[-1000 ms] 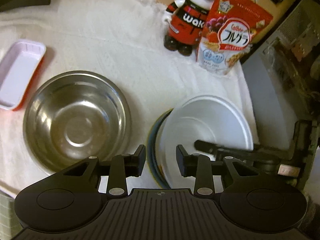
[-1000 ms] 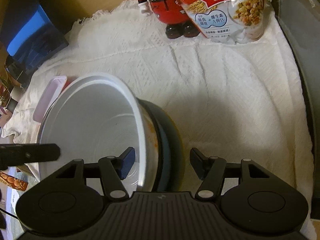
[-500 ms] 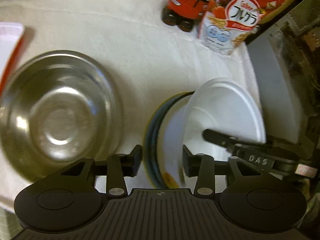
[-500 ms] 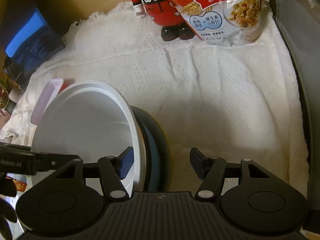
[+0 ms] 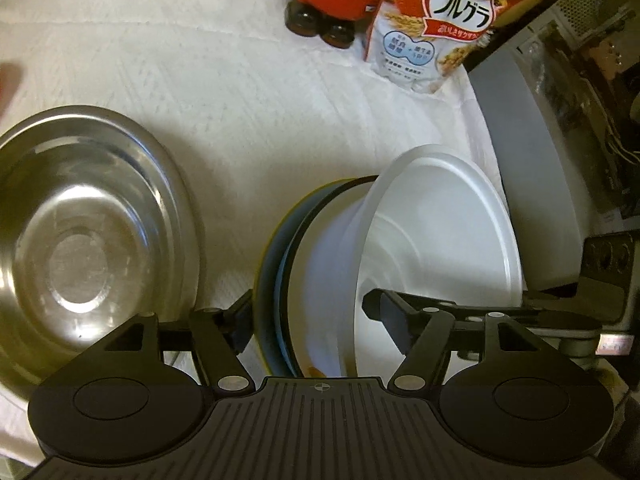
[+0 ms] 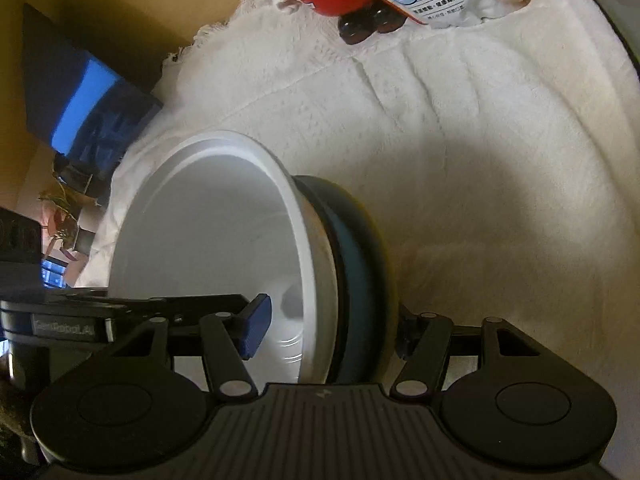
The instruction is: Organize plates and bowls
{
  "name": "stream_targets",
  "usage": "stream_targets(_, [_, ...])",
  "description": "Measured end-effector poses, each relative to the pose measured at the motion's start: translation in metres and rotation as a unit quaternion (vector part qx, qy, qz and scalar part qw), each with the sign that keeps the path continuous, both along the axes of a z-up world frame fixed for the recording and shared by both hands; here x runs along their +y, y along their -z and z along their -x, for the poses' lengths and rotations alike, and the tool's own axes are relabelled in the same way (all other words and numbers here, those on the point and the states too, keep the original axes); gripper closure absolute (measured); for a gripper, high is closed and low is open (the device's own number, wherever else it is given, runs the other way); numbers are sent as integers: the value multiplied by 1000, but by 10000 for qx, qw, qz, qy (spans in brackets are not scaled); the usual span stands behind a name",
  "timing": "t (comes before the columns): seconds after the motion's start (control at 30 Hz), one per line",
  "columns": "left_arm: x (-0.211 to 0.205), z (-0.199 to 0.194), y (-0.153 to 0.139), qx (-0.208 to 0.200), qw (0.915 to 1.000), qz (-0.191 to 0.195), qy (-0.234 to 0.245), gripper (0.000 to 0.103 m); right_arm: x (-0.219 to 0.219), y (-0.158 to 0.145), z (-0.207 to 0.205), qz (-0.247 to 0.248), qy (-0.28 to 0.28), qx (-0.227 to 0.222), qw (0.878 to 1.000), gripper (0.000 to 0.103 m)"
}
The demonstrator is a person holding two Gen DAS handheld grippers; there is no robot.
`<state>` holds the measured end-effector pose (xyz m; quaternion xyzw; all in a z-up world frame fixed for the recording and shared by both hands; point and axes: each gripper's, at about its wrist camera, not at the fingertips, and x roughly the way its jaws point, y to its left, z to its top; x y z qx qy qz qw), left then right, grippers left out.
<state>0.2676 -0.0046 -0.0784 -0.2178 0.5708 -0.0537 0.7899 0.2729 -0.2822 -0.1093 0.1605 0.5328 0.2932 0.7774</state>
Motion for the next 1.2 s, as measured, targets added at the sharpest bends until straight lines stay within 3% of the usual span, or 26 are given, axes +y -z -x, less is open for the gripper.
stream_targets(0.37, [5,-6,3,51,9997,69,250,33,3,-4,4,321,274,18,9991,34])
stream_targets(0.7, [-1,-10,5,-29,9931,-68,1174,33,3,1,25,416,1285,282,9904,30])
stream_targets(0.87, [1,-13,3,-75,9911,87,1329,33,5,1,37,351,1609,289,9859,32])
stream_targets(0.97, [0,-14,1,-115,9915,86,1295,34,6,1,39,253,1526,333,9874,37])
stream_targets(1.2, [3,-11,4,-5,9924,96,1224,34,12,-4,40,562,1139,109,9918,38])
